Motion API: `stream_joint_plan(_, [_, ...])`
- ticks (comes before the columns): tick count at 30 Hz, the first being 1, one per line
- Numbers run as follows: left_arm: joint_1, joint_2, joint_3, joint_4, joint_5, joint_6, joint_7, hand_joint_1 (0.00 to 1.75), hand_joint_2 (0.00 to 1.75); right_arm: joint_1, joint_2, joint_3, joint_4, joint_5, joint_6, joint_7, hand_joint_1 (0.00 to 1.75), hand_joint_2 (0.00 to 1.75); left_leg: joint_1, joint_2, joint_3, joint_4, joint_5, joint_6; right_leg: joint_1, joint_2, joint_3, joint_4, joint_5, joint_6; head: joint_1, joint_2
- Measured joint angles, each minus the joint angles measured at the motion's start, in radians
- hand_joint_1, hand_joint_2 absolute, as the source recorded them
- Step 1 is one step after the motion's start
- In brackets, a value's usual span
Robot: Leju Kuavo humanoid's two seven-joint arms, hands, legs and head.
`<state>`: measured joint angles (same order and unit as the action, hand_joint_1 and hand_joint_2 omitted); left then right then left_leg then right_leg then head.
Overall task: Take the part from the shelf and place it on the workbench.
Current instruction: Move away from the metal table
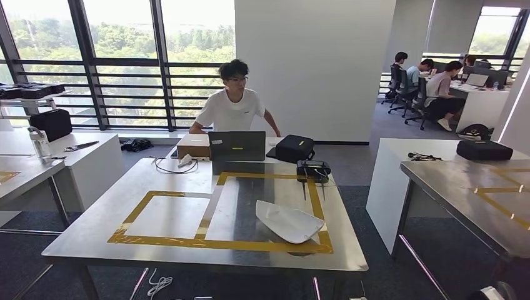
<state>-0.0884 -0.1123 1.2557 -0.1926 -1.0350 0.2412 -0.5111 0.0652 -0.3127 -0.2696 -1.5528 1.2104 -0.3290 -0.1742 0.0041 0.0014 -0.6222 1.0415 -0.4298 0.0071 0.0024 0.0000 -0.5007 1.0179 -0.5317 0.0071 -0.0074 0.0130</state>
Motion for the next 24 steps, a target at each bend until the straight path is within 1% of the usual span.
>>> stream_joint_plan(2, [-0.001, 0.000, -0.001, 0.000, -0.004, -0.004, 0.000, 0.00, 1.75, 0.010, 0.004, -0.037, -0.012, -0.137, 0.040, -0.046, 0.00, 0.00, 0.000, 0.001, -0.004, -0.001, 0.005, -0.013, -0.002, 0.000, -0.009, -0.008, 0.013, -0.013, 0.000, 0.000])
stream_joint_plan(3, [-0.001, -0.001, -0.001, 0.000, -0.006, -0.005, 0.004, 0.00, 1.75, 0.009, 0.008, -0.056, -0.013, -0.240, 0.073, -0.073, 0.00, 0.00, 0.000, 0.001, -0.010, 0.010, -0.009, -0.019, -0.006, 0.000, -0.015, -0.012, 0.022, -0.021, -0.001, 0.000])
stream_joint_plan(4, [-0.001, -0.001, -0.002, 0.001, -0.009, -0.005, 0.009, 0.00, 1.75, 0.006, 0.013, -0.077, -0.009, -0.357, 0.116, -0.099, 0.00, 0.00, 0.000, 0.000, -0.021, 0.038, -0.040, -0.023, -0.009, -0.001, -0.022, -0.015, 0.033, -0.027, -0.002, 0.000])
stream_joint_plan(5, [-0.001, -0.002, -0.002, 0.001, -0.011, -0.005, 0.014, 0.00, 1.75, 0.001, 0.019, -0.097, 0.000, -0.480, 0.164, -0.123, 0.00, 0.00, 0.001, 0.000, -0.035, 0.086, -0.084, -0.026, -0.010, -0.001, -0.032, -0.017, 0.043, -0.032, -0.003, 0.000])
stream_joint_plan(6, [-0.001, -0.003, -0.002, 0.001, -0.014, -0.005, 0.019, 0.00, 1.75, -0.003, 0.024, -0.117, 0.012, -0.587, 0.208, -0.140, 0.00, 0.00, 0.002, -0.001, -0.052, 0.146, -0.131, -0.029, -0.010, -0.001, -0.043, -0.016, 0.051, -0.035, -0.004, 0.000])
stream_joint_plan(7, [-0.002, -0.003, -0.002, 0.001, -0.015, -0.005, 0.022, 0.00, 1.75, -0.007, 0.029, -0.134, 0.026, -0.659, 0.239, -0.151, 0.00, 0.00, 0.003, -0.001, -0.065, 0.205, -0.165, -0.033, -0.010, -0.002, -0.055, -0.015, 0.060, -0.035, -0.004, 0.000])
stream_joint_plan(8, [-0.002, -0.003, -0.002, 0.001, -0.016, -0.005, 0.024, 0.00, 1.75, -0.010, 0.033, -0.150, 0.040, -0.701, 0.257, -0.157, 0.00, 0.00, 0.003, -0.001, -0.068, 0.247, -0.179, -0.035, -0.011, -0.003, -0.067, -0.013, 0.068, -0.033, -0.004, 0.000])
stream_joint_plan(9, [-0.002, -0.003, -0.002, 0.001, -0.016, -0.005, 0.025, 0.00, 1.75, -0.012, 0.036, -0.163, 0.050, -0.716, 0.263, -0.160, 0.00, 0.00, 0.004, -0.001, -0.057, 0.257, -0.171, -0.037, -0.011, -0.004, -0.077, -0.011, 0.075, -0.031, -0.004, 0.000])
stream_joint_plan(10, [-0.002, -0.003, -0.002, 0.001, -0.016, -0.005, 0.026, 0.00, 1.75, -0.014, 0.039, -0.175, 0.059, -0.720, 0.267, -0.163, 0.00, 0.00, 0.006, 0.000, -0.027, 0.230, -0.148, -0.038, -0.012, -0.006, -0.088, -0.008, 0.082, -0.027, -0.004, 0.000])
stream_joint_plan(11, [-0.002, -0.003, -0.002, 0.001, -0.016, -0.005, 0.027, 0.00, 1.75, -0.016, 0.042, -0.185, 0.066, -0.723, 0.269, -0.164, 0.00, 0.00, 0.007, 0.000, 0.019, 0.171, -0.123, -0.038, -0.013, -0.007, -0.097, -0.004, 0.088, -0.023, -0.004, 0.000])
stream_joint_plan(12, [-0.003, -0.003, -0.002, 0.001, -0.016, -0.005, 0.027, 0.00, 1.75, -0.017, 0.044, -0.195, 0.071, -0.724, 0.270, -0.164, 0.00, 0.00, 0.006, -0.001, 0.071, 0.100, -0.112, -0.036, -0.014, -0.008, -0.105, 0.001, 0.093, -0.018, -0.005, 0.000])
stream_joint_plan(13, [-0.004, -0.003, -0.002, 0.001, -0.016, -0.005, 0.027, 0.00, 1.75, -0.020, 0.045, -0.203, 0.076, -0.725, 0.271, -0.165, 0.00, 0.00, 0.005, -0.002, 0.109, 0.042, -0.109, -0.032, -0.014, -0.009, -0.112, 0.005, 0.099, -0.012, -0.004, 0.000])
stream_joint_plan(14, [-0.004, -0.003, -0.002, 0.001, -0.016, -0.005, 0.026, 0.00, 1.75, -0.022, 0.046, -0.209, 0.080, -0.726, 0.272, -0.165, 0.00, 0.00, 0.003, -0.003, 0.131, 0.003, -0.113, -0.027, -0.013, -0.010, -0.116, 0.009, 0.103, -0.005, -0.005, 0.000])
stream_joint_plan(15, [-0.004, -0.003, -0.002, 0.001, -0.016, -0.005, 0.026, 0.00, 1.75, -0.025, 0.047, -0.215, 0.083, -0.727, 0.272, -0.165, 0.00, 0.00, 0.000, -0.004, 0.135, -0.012, -0.119, -0.020, -0.012, -0.010, -0.119, 0.010, 0.109, 0.001, -0.005, 0.000])
stream_joint_plan(17, [-0.003, -0.003, -0.002, 0.001, -0.016, -0.005, 0.026, 0.00, 1.75, -0.028, 0.049, -0.224, 0.088, -0.728, 0.272, -0.166, 0.00, 0.00, -0.001, -0.003, 0.121, -0.017, -0.108, -0.002, -0.014, -0.010, -0.121, 0.008, 0.117, 0.015, -0.005, 0.000])
stream_joint_plan(18, [-0.003, -0.003, -0.002, 0.001, -0.016, -0.005, 0.026, 0.00, 1.75, -0.029, 0.049, -0.228, 0.091, -0.728, 0.272, -0.166, 0.00, 0.00, 0.000, -0.001, 0.115, -0.019, -0.100, 0.008, -0.016, -0.009, -0.127, 0.016, 0.107, 0.021, -0.004, 0.000])
stream_joint_plan(19, [-0.003, -0.004, -0.002, 0.001, -0.016, -0.005, 0.027, 0.00, 1.75, -0.030, 0.050, -0.232, 0.093, -0.728, 0.273, -0.166, 0.00, 0.00, 0.001, 0.001, 0.108, -0.022, -0.092, 0.016, -0.017, -0.007, -0.136, 0.037, 0.083, 0.026, -0.003, 0.000])
stream_joint_plan(20, [-0.003, -0.004, -0.002, 0.001, -0.016, -0.005, 0.027, 0.00, 1.75, -0.032, 0.050, -0.235, 0.096, -0.738, 0.276, -0.165, 0.00, 0.00, 0.002, 0.004, 0.100, -0.023, -0.083, 0.022, -0.019, -0.006, -0.154, 0.083, 0.042, 0.031, -0.002, 0.000])
stream_joint_plan(21, [-0.003, -0.004, -0.002, 0.001, -0.017, -0.004, 0.028, 0.00, 1.75, -0.034, 0.051, -0.238, 0.101, -0.761, 0.286, -0.162, 0.00, 0.00, 0.001, 0.005, 0.091, -0.023, -0.076, 0.025, -0.019, -0.005, -0.174, 0.143, -0.003, 0.034, -0.002, 0.000])
stream_joint_plan(22, [-0.003, -0.004, -0.002, 0.001, -0.017, -0.003, 0.030, 0.00, 1.75, -0.038, 0.053, -0.243, 0.109, -0.803, 0.302, -0.157, 0.00, 0.00, 0.000, 0.006, 0.082, -0.021, -0.068, 0.026, -0.019, -0.005, -0.193, 0.208, -0.041, 0.036, -0.001, 0.000])
stream_joint_plan(23, [-0.003, -0.004, -0.002, 0.001, -0.017, -0.001, 0.032, 0.00, 1.75, -0.042, 0.055, -0.249, 0.120, -0.855, 0.321, -0.152, 0.00, 0.00, -0.001, 0.007, 0.071, -0.019, -0.059, 0.026, -0.019, -0.005, -0.204, 0.259, -0.063, 0.038, -0.001, 0.000])
stream_joint_plan(24, [-0.002, -0.004, -0.002, 0.002, -0.017, 0.001, 0.034, 0.00, 1.75, -0.050, 0.056, -0.258, 0.136, -0.915, 0.341, -0.147, 0.00, 0.00, -0.001, 0.008, 0.061, -0.017, -0.052, 0.026, -0.019, -0.005, -0.196, 0.273, -0.062, 0.037, -0.001, 0.000])
